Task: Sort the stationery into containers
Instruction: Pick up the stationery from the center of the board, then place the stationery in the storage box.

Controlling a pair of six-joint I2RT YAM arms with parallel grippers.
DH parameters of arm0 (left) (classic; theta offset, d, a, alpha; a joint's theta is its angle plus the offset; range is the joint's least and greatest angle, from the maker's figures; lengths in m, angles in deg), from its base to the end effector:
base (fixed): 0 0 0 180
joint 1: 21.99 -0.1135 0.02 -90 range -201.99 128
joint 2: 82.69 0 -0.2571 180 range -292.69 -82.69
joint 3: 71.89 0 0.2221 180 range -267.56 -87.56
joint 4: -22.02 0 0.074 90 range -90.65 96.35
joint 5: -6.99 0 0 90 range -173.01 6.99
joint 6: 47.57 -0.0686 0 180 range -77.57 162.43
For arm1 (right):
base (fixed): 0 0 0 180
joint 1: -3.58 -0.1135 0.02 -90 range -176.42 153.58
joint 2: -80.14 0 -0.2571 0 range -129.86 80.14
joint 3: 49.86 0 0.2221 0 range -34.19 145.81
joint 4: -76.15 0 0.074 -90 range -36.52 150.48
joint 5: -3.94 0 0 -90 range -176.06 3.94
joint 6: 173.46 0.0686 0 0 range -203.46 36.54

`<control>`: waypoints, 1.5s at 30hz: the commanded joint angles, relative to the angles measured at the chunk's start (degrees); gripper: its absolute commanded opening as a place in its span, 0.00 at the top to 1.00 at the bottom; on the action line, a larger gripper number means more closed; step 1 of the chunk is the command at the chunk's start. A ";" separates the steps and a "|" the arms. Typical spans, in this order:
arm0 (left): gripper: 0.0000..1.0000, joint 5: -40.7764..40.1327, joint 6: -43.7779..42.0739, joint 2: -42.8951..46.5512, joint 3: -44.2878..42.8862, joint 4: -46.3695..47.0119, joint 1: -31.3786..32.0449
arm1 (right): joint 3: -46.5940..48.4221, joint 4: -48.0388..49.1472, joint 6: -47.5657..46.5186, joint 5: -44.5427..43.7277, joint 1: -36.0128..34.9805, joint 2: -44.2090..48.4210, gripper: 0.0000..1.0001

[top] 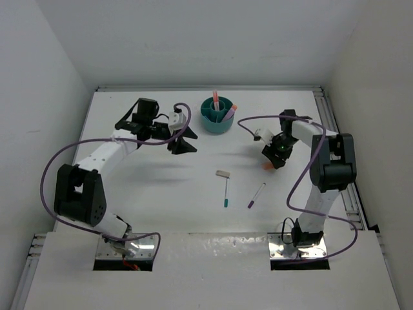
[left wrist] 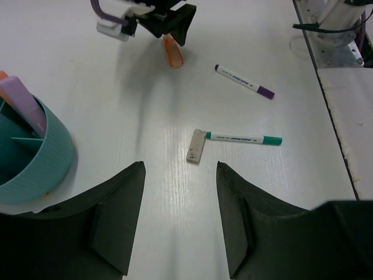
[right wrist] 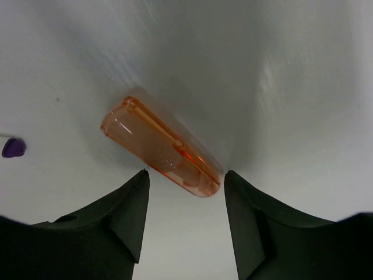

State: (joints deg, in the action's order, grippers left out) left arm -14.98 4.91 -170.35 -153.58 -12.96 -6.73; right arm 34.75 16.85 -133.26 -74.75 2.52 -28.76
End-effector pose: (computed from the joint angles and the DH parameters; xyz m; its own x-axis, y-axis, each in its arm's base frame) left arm 0.2782 -0.1418 0.2820 -0.0300 0.2444 -0.9692 0.9991 0.0350 -0.0221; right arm 0.3212 0.0194 0.1250 -0.6107 -0.7604 -0.2209 -0.7847 0.6185 0.0405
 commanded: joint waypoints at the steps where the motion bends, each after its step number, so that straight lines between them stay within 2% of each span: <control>1: 0.42 2.29 -4.92 2.58 0.54 -2.48 -0.68 | -1.36 3.82 -3.20 -0.23 -0.70 -0.78 0.47; 4: 0.42 1.76 -5.46 4.07 1.59 -3.63 -0.94 | -2.85 6.19 -3.99 -0.76 -1.49 -1.31 0.52; 5: 0.42 1.49 -5.81 4.94 2.38 -3.72 -1.11 | -3.72 7.33 -4.16 -1.20 -1.75 -1.23 0.60; 7: 0.42 0.62 -7.20 5.83 2.91 -4.76 -1.12 | -4.17 7.51 -4.86 -1.55 -2.28 -1.05 0.70; 8: 0.42 0.26 -8.00 6.70 3.26 -5.47 -1.20 | -4.00 6.82 -4.87 -1.82 -2.45 -0.96 0.78; 12: 0.43 -5.16 -13.36 8.99 3.62 -8.64 -0.68 | -0.67 2.08 0.12 -1.30 -3.42 1.05 0.92; 17: 0.44 -13.26 -18.99 14.00 3.26 -9.78 2.39 | 8.83 -13.74 8.12 8.27 -6.05 4.57 0.96; 20: 0.44 -17.22 -19.09 17.60 5.45 -4.62 4.68 | 13.56 -20.77 16.46 14.86 -8.60 6.59 0.99; 24: 0.43 -22.57 -18.20 23.22 10.64 6.19 9.58 | 18.50 -29.20 22.19 23.47 -11.33 6.51 1.00; 27: 0.42 -25.57 -22.84 22.63 11.00 5.52 14.24 | 20.43 -32.63 26.15 26.56 -13.00 5.72 1.00; 32: 0.39 -30.31 -27.33 19.11 6.79 4.55 19.36 | 20.09 -33.45 29.67 31.32 -15.98 6.06 1.00; 38: 0.41 -32.96 -33.58 12.35 0.98 -4.93 25.06 | 17.98 -33.53 31.08 31.76 -18.54 8.88 1.00; 43: 0.47 -36.12 -31.74 10.76 2.65 1.02 28.84 | 17.98 -33.97 31.69 32.19 -19.33 9.06 1.00; 45: 0.49 -36.65 -32.09 9.62 2.47 0.77 29.90 | 18.50 -33.97 31.87 32.37 -19.24 8.97 1.00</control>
State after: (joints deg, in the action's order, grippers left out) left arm -50.28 -25.84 -159.86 -150.39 -13.97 21.75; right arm 52.48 -16.38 -102.29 -44.87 -16.52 -22.20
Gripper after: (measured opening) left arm 0.521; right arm 0.208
